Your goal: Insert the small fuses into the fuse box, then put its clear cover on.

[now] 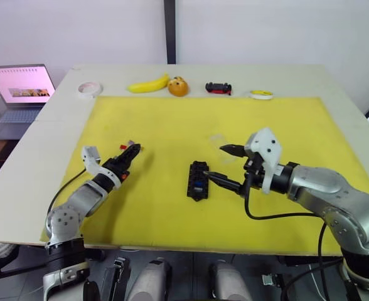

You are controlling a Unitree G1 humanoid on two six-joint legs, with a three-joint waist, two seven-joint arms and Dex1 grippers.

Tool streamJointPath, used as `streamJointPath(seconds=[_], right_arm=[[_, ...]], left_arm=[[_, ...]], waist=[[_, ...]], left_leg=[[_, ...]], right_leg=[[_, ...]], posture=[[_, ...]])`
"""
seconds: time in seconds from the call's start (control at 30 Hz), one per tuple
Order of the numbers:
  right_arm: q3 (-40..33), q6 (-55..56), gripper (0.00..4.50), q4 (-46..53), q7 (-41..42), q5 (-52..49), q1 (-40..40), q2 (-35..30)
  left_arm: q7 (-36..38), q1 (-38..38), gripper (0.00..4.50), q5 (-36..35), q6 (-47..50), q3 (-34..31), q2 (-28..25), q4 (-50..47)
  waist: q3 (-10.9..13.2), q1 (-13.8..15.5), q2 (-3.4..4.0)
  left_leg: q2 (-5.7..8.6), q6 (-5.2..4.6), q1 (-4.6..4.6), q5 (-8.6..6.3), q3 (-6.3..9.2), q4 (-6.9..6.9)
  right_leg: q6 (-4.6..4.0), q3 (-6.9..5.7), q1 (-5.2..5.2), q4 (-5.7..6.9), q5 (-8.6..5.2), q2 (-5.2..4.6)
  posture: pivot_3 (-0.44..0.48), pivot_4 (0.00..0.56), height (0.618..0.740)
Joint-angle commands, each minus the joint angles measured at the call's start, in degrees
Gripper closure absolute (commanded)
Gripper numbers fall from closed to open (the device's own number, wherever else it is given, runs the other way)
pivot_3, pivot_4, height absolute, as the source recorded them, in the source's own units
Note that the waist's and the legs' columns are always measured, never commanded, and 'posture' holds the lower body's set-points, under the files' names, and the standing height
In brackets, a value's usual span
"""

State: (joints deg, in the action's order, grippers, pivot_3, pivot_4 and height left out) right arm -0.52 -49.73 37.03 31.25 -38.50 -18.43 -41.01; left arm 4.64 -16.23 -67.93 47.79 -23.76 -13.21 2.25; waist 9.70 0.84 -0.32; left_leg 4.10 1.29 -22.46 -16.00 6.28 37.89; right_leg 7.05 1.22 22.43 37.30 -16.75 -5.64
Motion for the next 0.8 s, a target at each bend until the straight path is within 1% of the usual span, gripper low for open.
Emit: streamJointPath(seconds=[0.03,0.43,0.63,0.8], right_arm=[[-1.37,0.13,0.0,2.51,0.04,-0.5,-0.66,-0.34],[-2.95,-1.18,0.0,3.32,-0.47,-1.61,-0.12,-0.55],[-3.14,-1.38,0.0,3.16,-0.78,-1.9,-0.7,-0.55],[-3.18,-1.3,0.0,2.93,-0.75,-1.58,-0.66,-0.41]], left_arm=[[0.06,-0.3,1.95,1.79,0.91,1.07,0.65,2.81],[0.41,-1.0,1.95,3.53,0.97,0.67,2.0,4.06],[1.0,-2.52,1.95,4.28,1.31,0.71,2.54,4.91],[1.7,-3.29,1.95,5.28,1.46,0.62,2.49,6.0]], waist=[[0.0,0.04,0.0],[0.0,0.26,0.0],[0.0,1.48,-0.01],[0.01,1.56,-0.01]], left_leg=[[0.0,-0.01,0.0,-0.01,0.0,0.0],[0.04,-0.04,-0.01,-0.02,0.11,-0.01],[0.05,-0.04,-0.01,-0.02,0.1,-0.01],[0.06,-0.06,-0.02,-0.04,0.12,-0.01]], right_leg=[[0.0,0.0,-0.01,-0.01,0.0,0.0],[0.0,-0.08,-0.1,-0.12,0.0,-0.04],[0.0,-0.11,-0.11,-0.17,0.0,-0.04],[0.0,-0.12,-0.11,-0.22,0.0,-0.05]], posture=[[0.0,0.15,0.74],[0.0,0.15,0.74],[0.0,0.15,0.74],[0.0,0.15,0.74]])
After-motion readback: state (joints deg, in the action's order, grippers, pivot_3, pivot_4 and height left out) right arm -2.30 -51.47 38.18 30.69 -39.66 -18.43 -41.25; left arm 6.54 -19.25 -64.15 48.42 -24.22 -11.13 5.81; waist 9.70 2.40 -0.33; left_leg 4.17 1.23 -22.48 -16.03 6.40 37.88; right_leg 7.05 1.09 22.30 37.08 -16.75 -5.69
